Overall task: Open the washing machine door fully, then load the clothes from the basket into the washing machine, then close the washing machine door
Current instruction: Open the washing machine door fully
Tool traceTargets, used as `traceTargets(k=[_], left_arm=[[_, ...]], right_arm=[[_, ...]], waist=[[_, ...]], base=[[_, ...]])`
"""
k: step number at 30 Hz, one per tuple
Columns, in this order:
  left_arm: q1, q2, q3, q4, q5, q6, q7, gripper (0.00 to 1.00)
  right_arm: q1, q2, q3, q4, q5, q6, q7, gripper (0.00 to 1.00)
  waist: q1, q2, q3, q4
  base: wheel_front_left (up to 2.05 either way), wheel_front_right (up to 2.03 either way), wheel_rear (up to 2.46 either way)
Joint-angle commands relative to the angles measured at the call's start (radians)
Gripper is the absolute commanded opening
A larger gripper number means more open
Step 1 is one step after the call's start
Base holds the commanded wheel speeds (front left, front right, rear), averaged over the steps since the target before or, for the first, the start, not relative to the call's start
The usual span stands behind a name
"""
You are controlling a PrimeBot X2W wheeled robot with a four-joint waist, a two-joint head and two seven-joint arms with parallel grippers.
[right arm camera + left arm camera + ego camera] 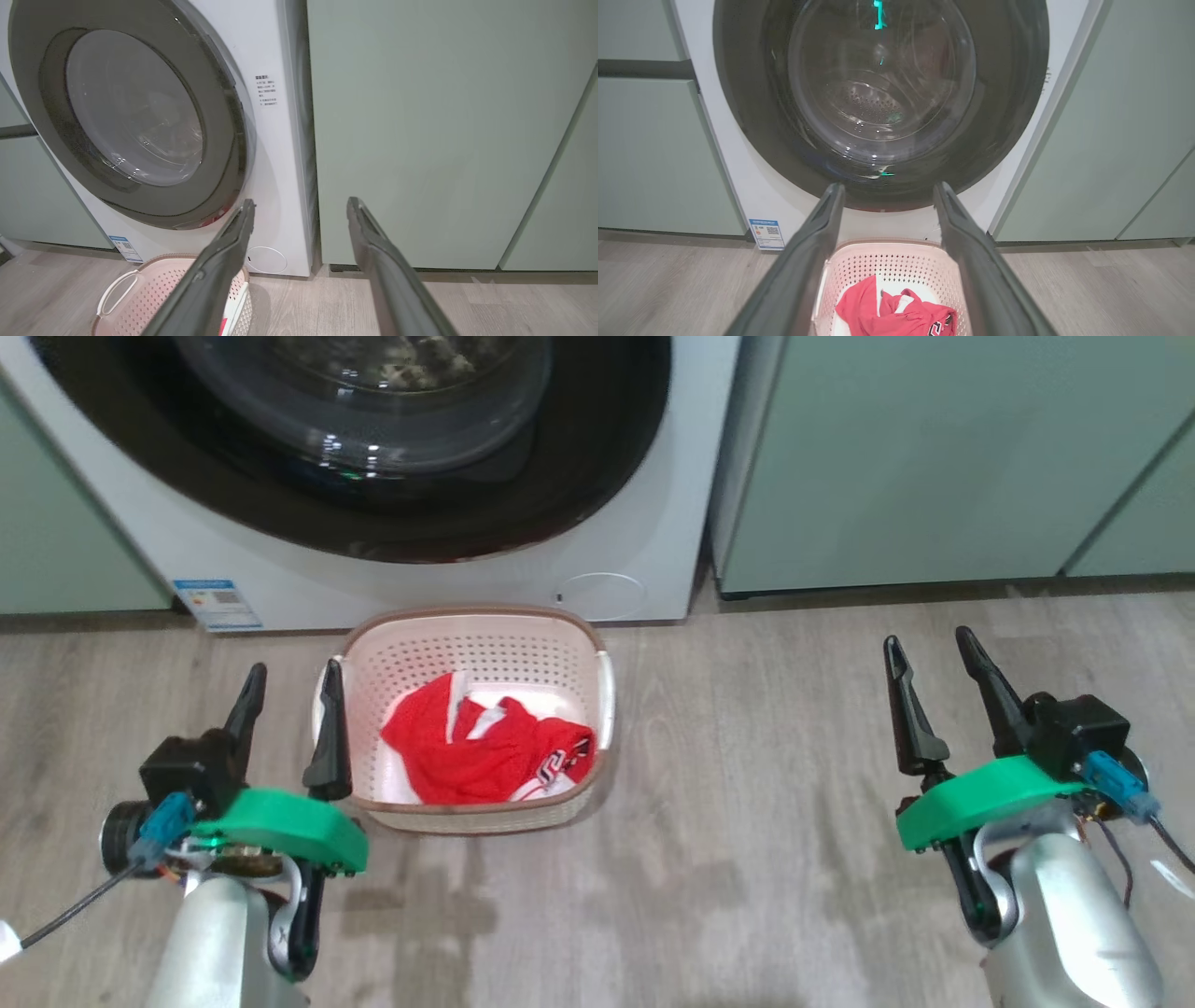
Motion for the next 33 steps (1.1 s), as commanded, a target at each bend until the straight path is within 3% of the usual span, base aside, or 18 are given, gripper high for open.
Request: traceTargets(k=[1,9,24,25,26,33], left_arm=[[-0.051,0.012,0.024,-0.039,0.007,0.003,-0.013,1.00],[-0.048,0.012,0.018,-0.064,0.001,-0.011,-0.013,1.00],[-0.046,0.012,0.018,-0.064,-0.004,-0.009,-0.013,1.00],[-0.046,0.012,0.018,-0.063,-0.004,-0.009,-0.013,1.00],[-0.046,0.012,0.017,-0.062,-0.005,-0.008,-0.013,1.00],[-0.046,0.012,0.018,-0.062,-0.007,-0.006,-0.013,1.00]], right_arm=[[-0.043,0.000,0.021,-0.035,0.002,0.000,-0.009,1.00],[-0.045,0.002,0.017,-0.035,0.005,0.000,-0.009,1.00],[-0.044,0.005,0.011,-0.035,-0.002,0.000,-0.009,1.00],[-0.044,0.005,0.010,-0.036,-0.002,0.000,-0.009,0.42],[-0.044,0.006,0.012,-0.033,0.002,0.000,-0.009,0.00],[-0.044,0.006,0.019,-0.037,0.014,0.000,-0.009,0.00]], waist=[[0.0000,-0.0001,0.001,0.000],[0.0000,-0.0001,0.007,-0.003],[0.0000,-0.0001,0.008,-0.003],[0.0000,-0.0001,0.008,-0.003],[0.0000,-0.0001,0.007,-0.003],[0.0000,-0.0001,0.007,-0.002]], base=[[0.94,0.94,-1.87],[0.58,0.58,-1.16],[0.00,0.00,0.00],[0.00,0.00,0.00],[0.00,0.00,0.00],[0.00,0.00,0.00]])
